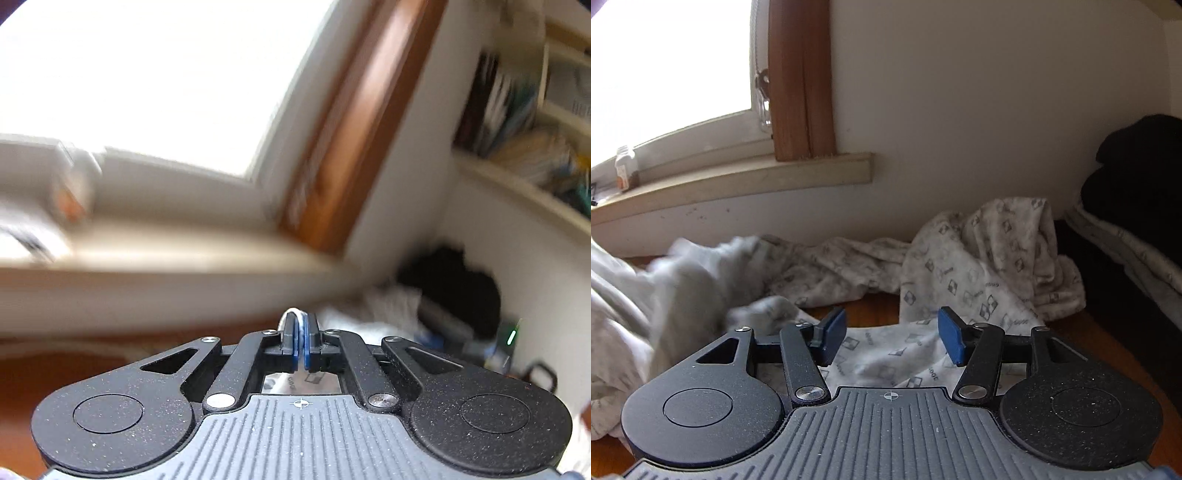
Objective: Fold clothes
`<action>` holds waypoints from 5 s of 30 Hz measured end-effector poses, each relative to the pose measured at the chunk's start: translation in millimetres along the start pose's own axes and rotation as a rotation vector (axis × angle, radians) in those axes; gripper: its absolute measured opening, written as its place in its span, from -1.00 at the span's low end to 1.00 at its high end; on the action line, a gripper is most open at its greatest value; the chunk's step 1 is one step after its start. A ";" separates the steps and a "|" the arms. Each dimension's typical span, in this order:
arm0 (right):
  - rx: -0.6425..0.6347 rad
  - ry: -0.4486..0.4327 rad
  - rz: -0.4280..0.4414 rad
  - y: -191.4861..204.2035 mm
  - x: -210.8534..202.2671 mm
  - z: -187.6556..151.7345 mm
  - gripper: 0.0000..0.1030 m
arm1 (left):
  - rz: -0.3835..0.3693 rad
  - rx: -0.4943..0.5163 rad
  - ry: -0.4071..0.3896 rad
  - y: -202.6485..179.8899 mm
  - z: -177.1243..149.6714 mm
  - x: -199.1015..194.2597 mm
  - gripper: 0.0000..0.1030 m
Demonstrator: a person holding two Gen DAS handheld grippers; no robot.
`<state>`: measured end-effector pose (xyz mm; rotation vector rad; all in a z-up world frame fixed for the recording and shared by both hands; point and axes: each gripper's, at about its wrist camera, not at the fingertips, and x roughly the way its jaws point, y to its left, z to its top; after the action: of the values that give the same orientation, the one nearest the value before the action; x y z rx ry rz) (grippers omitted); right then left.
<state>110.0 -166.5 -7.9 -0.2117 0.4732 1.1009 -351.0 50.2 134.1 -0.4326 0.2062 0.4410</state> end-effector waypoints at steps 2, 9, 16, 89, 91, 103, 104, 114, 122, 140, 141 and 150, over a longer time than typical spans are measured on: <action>0.002 0.020 0.014 2.1 5.1 0.0 0.06 | 0.043 0.017 -0.080 1.4 20.8 -42.4 -0.95; -0.040 0.076 0.034 20.4 16.0 -3.0 0.06 | 0.317 0.026 -0.181 41.9 55.4 -140.1 -0.96; -0.087 0.118 0.042 34.3 24.9 -7.4 0.07 | 0.434 -0.014 -0.008 81.0 9.7 -113.0 -0.89; -0.099 0.159 -0.220 -39.3 -4.5 29.4 0.00 | 0.079 0.107 0.295 77.6 -79.7 74.6 0.56; -0.082 0.197 -0.217 -45.0 11.1 23.9 -0.01 | 0.076 0.107 0.297 78.0 -79.8 73.9 0.56; 0.039 0.275 -0.425 -116.2 -36.2 2.8 -0.63 | 0.070 0.163 0.319 81.6 -79.7 65.1 0.57; 0.026 0.258 -0.419 -112.4 -42.2 4.5 -0.61 | 0.068 0.155 0.317 83.3 -79.4 64.1 0.58; -0.058 0.149 -0.150 -31.3 -1.8 21.1 0.08 | 0.076 0.172 0.323 81.1 -79.6 65.6 0.69; -0.113 0.163 -0.004 -6.5 36.7 7.8 0.07 | 0.085 0.172 0.323 80.4 -80.2 67.3 0.82; -0.078 0.144 0.019 -11.5 36.1 2.9 0.25 | 0.196 0.093 0.260 33.1 -39.1 114.3 0.57; -0.076 0.145 0.019 -11.8 36.3 2.8 0.26 | 0.197 0.109 0.280 26.0 -36.5 124.9 0.55; -0.069 0.147 0.017 -13.2 36.1 2.8 0.29 | 0.230 0.162 0.339 -0.7 -37.7 159.4 -0.72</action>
<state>135.8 -142.2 -23.1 -0.3513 0.5689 1.1237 -213.3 91.3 55.6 -0.3236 0.6204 0.5700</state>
